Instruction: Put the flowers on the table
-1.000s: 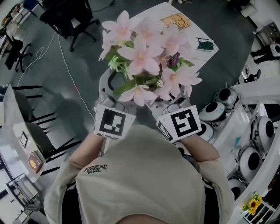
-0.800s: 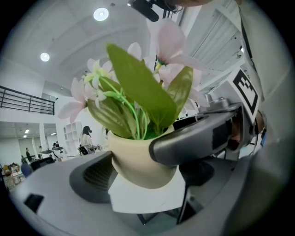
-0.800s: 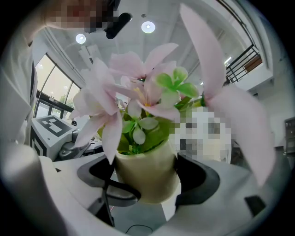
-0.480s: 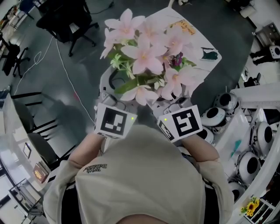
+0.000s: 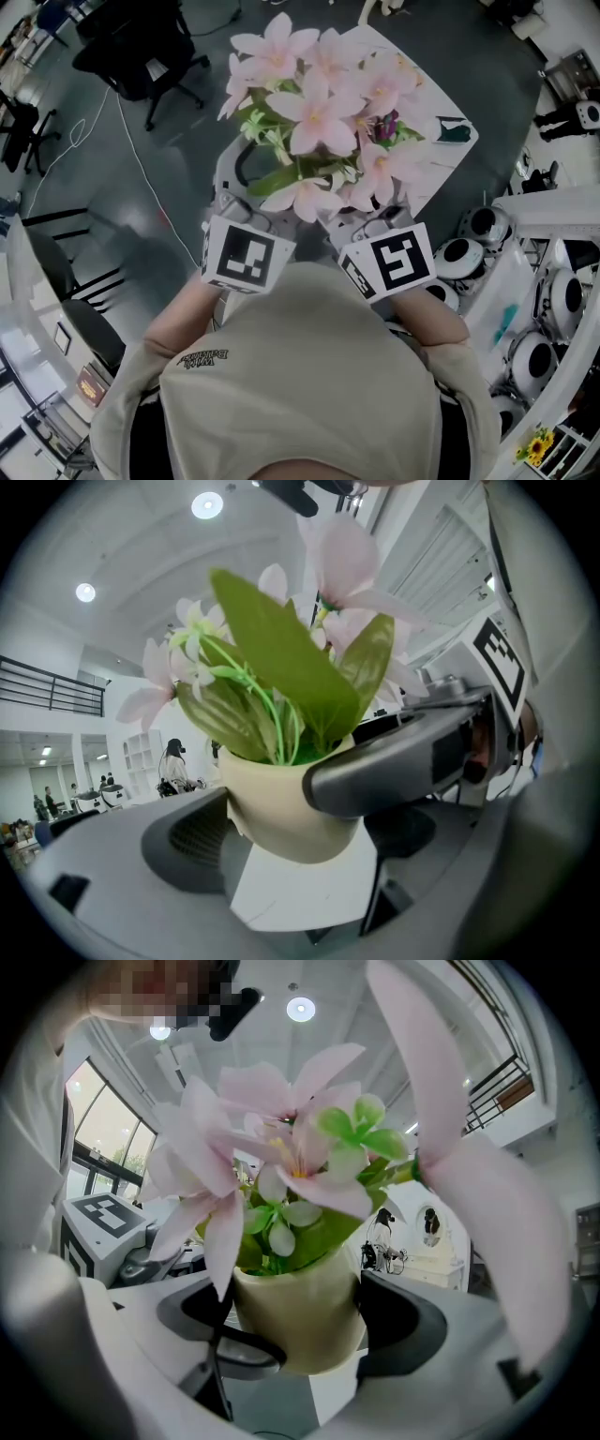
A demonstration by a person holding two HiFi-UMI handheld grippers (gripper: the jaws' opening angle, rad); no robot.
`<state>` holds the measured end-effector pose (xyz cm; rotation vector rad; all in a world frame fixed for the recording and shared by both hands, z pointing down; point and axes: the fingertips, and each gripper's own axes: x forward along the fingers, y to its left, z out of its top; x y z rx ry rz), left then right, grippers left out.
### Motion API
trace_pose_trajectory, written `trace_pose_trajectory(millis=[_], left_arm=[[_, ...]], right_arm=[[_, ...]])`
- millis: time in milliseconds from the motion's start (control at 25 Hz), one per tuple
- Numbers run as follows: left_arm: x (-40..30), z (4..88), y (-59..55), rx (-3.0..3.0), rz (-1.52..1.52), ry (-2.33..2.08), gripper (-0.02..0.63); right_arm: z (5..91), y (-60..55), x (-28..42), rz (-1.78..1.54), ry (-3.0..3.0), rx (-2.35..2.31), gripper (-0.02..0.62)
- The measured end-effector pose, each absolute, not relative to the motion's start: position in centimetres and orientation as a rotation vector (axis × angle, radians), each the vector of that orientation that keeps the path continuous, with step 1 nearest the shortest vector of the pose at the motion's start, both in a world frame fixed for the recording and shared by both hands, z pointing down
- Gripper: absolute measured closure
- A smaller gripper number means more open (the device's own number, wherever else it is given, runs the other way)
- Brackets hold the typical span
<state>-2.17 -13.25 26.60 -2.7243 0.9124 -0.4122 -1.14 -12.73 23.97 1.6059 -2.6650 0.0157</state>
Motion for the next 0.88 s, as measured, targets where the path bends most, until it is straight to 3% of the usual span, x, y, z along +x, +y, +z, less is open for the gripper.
trace_pose_trajectory(millis=[880], left_arm=[[2.3,27.6,-18.1,-2.721,-0.453,0.967,0.15]], right_arm=[[25.0,-17.8,3.2,0.081,-2.689,1.5,0.161]])
